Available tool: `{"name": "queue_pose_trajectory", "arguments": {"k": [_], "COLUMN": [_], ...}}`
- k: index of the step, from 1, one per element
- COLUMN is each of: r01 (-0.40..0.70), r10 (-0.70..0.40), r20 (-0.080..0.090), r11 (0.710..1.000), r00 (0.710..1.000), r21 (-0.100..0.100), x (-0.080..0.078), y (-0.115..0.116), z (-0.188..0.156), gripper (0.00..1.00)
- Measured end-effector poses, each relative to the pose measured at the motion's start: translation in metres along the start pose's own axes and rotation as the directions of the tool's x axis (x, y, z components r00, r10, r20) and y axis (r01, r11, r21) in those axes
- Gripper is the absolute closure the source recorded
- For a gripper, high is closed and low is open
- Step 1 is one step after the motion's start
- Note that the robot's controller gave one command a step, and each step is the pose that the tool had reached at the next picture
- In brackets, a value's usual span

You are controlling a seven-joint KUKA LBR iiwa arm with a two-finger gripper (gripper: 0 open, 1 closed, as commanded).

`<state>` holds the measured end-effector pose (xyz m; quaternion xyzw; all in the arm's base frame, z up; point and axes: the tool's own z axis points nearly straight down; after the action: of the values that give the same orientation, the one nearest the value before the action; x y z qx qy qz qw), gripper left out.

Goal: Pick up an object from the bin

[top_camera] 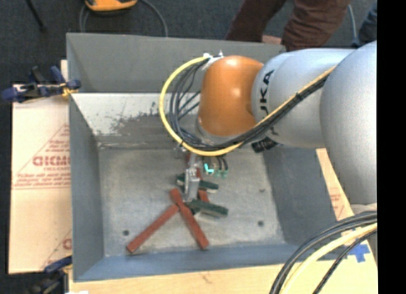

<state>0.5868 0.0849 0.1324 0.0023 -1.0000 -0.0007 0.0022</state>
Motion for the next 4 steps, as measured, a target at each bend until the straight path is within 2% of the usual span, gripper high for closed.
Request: {"name": "queue_pose_trajectory", "arguments": {"k": [1,2,3,4], "r01": [-0.002,0.252,0.452,0.437], "r10": [0.002,-0.252,-0.452,-0.437], "r20": [0.008,0.014,0.001,0.006], "r11": [1.0,0.968,0.892,0.899], "r00": [1.0,0.968,0.892,0.899], "r21": [-0.001,0.005,0.003,0.002], "x": [-0.002,0.008,0.02,0.048], "y": [0.0,0.02,0.039,0.081], "z": [-0.005,0.037,0.027,0.022], "gripper": [0.0,0.0,0.0,0.0]}}
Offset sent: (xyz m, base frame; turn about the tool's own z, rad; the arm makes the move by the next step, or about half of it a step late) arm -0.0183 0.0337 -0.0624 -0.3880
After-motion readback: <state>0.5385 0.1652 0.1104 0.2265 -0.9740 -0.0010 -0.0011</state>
